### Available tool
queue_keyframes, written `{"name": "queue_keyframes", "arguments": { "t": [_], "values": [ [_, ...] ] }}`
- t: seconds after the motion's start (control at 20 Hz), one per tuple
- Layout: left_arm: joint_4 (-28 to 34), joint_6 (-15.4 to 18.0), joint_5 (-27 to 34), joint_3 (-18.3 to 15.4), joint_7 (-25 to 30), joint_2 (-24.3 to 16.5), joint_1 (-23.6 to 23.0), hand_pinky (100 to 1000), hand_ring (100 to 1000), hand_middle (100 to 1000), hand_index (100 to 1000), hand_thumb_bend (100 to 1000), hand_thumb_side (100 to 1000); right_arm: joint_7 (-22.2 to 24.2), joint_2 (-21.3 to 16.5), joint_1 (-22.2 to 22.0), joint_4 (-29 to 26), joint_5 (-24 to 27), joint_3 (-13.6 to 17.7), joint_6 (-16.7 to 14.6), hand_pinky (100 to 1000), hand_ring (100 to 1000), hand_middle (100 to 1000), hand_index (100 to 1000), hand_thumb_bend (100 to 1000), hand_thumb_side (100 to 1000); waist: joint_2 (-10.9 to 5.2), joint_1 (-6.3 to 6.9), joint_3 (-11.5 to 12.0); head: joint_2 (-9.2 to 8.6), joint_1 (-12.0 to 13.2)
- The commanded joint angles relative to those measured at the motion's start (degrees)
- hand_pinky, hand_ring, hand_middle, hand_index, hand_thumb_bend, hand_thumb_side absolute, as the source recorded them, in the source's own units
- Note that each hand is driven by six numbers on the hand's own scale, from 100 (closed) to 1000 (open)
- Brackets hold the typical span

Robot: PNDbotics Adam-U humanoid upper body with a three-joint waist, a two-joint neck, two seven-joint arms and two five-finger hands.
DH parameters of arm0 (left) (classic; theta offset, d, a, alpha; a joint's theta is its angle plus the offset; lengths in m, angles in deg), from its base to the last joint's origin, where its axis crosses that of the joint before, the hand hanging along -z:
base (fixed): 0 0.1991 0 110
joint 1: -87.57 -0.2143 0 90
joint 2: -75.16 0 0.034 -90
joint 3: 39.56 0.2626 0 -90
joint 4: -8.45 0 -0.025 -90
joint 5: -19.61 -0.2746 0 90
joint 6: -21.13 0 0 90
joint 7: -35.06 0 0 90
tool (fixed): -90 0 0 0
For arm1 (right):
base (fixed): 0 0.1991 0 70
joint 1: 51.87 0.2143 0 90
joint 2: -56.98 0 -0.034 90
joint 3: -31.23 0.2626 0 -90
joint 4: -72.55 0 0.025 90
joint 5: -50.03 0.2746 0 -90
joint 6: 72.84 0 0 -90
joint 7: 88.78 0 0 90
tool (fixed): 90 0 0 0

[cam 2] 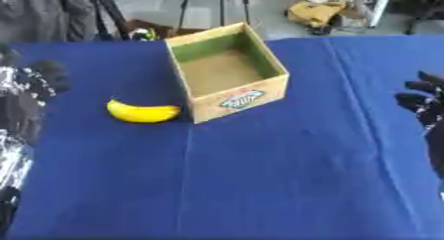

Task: Pick up objects on the table and place them in the box.

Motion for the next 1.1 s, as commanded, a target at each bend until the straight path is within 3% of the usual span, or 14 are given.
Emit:
{"name": "queue_keyframes", "arguments": {
  "t": [0.05, 0.3, 0.4, 0.5, 0.75, 0.9, 1.05, 1.1],
  "values": [
    [1.1, 0.2, -0.2, -0.5, 0.1, -1.1, 0.7, 735, 745, 687, 744, 450, 1000, -0.3, -1.6, 0.5, -1.0, 0.2, 0.4, -0.1, 818, 672, 673, 802, 100, 915, -0.78, -0.15, 0.0, -0.13, 0.2],
    [1.1, 0.0, -0.7, -0.4, 0.7, -1.7, 1.1, 736, 744, 673, 742, 468, 970, -0.3, -1.6, 0.5, -1.0, 0.2, 0.5, -0.1, 818, 672, 674, 802, 100, 915, -0.84, -0.12, -0.1, -0.16, 0.2],
    [1.2, 0.0, -1.6, -0.1, 1.6, -2.6, 1.8, 737, 746, 675, 742, 506, 909, -0.3, -1.6, 0.4, -1.0, 0.2, 0.4, 0.0, 818, 672, 674, 802, 100, 915, -0.86, -0.08, -0.1, -0.08, 0.1],
    [1.3, -0.1, -3.8, 0.2, 3.3, -4.3, 2.7, 739, 749, 684, 742, 514, 774, -0.2, -1.6, 0.4, -1.0, 0.2, 0.4, 0.0, 818, 672, 674, 802, 100, 916, -0.93, 0.01, -0.2, -0.04, 0.3],
    [0.3, -1.6, -18.9, 2.6, 13.6, -10.8, 7.6, 755, 747, 689, 749, 431, 525, -0.1, -1.7, 0.4, -0.9, 0.1, 0.2, 0.1, 818, 673, 674, 802, 100, 916, -1.08, 0.19, -0.4, 0.29, 0.4],
    [-1.2, -0.9, -27.7, 4.1, 20.1, -13.6, 11.1, 758, 747, 690, 753, 435, 504, 0.0, -1.8, 0.3, -0.8, 0.1, 0.1, 0.1, 818, 673, 674, 802, 100, 916, -1.13, 0.22, -0.5, 0.62, 0.4],
    [-1.8, -0.2, -29.9, 4.0, 21.5, -13.8, 11.7, 758, 747, 690, 753, 435, 504, 0.1, -1.8, 0.3, -0.8, 0.1, 0.1, 0.1, 818, 673, 674, 802, 100, 916, -1.14, 0.22, -0.4, 0.66, 0.4],
    [-2.4, 0.0, -30.4, 4.5, 22.0, -14.4, 12.3, 772, 744, 696, 768, 471, 440, 0.2, -2.0, 0.3, -0.8, 0.0, 0.0, 0.2, 818, 673, 674, 802, 100, 916, -1.3, 0.51, -0.7, 0.83, 0.6]
  ]
}}
